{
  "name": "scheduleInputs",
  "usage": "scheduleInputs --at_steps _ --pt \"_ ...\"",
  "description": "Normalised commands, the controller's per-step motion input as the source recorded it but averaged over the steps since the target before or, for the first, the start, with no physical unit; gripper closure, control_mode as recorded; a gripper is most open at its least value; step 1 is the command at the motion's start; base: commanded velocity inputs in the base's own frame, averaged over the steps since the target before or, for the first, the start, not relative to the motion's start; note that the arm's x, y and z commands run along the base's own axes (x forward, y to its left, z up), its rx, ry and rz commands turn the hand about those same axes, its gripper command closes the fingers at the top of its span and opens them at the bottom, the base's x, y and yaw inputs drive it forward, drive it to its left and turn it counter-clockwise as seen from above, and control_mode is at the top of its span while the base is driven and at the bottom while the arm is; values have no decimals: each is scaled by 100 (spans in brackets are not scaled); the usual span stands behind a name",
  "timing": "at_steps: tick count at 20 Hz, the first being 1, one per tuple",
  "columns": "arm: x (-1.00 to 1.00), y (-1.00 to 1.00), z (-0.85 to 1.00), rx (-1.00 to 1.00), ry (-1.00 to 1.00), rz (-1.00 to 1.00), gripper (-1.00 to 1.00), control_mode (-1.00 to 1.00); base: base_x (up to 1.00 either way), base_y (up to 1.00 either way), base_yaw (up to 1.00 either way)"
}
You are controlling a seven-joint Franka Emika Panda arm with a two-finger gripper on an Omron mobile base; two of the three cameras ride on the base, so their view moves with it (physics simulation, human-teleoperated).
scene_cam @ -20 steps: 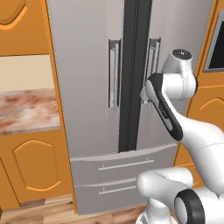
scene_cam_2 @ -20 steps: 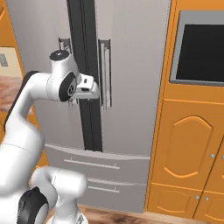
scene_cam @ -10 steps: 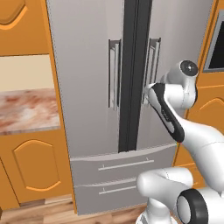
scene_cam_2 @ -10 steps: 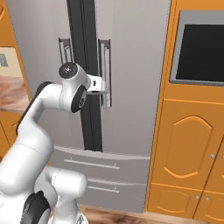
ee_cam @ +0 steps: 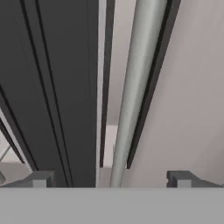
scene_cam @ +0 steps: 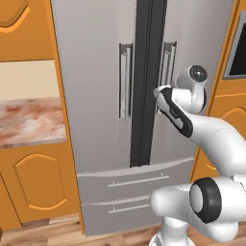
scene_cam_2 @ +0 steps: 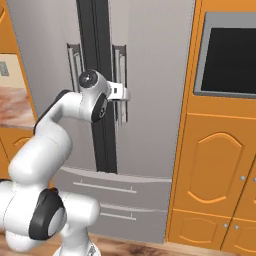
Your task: Open the fridge, grab two sodas, and place both sodas inside the bowl with ice on the dining counter.
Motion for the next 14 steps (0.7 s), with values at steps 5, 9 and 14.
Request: scheduleInputs --at_steps 5,9,14 --pt "56 0 0 0 -1 -1 -100 -100 0 0 0" --pt "57 -1 0 0 -1 0 -100 -100 0 0 0" --pt "55 -6 0 0 -1 0 -100 -100 0 0 0"
